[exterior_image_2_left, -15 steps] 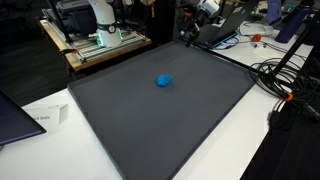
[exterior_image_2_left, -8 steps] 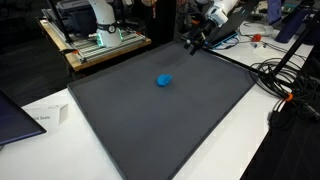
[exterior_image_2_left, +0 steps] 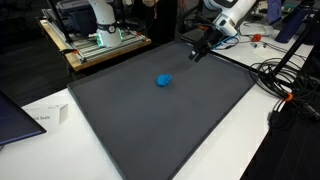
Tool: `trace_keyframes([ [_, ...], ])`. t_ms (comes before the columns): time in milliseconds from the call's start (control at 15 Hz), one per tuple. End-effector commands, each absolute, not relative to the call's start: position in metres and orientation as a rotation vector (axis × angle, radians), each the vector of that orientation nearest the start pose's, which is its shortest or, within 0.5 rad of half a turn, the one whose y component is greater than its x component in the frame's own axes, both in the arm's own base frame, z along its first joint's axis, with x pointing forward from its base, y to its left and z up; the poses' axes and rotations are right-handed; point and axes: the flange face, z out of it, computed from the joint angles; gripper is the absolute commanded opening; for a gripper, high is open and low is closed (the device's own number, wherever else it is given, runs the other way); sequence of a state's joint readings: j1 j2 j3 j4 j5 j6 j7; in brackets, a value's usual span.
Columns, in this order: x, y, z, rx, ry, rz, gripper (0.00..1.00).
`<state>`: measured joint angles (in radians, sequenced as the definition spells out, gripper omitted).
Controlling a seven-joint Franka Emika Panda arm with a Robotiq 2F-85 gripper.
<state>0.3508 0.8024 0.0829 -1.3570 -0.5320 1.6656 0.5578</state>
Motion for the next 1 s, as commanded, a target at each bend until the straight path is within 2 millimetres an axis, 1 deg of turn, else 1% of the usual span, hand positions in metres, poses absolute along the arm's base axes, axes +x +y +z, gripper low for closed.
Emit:
trace_keyframes([
  [0, 0.67, 0.212, 0.22, 2.577, 0.043, -0.383, 1.0],
  [333, 0.689, 0.176, 0.217, 2.641, 0.009, -0.483, 1.0],
  [533, 0.698, 0.151, 0.217, 2.68, -0.042, -0.531, 1.0],
  [933, 0.711, 0.092, 0.216, 2.781, -0.171, -0.625, 1.0],
])
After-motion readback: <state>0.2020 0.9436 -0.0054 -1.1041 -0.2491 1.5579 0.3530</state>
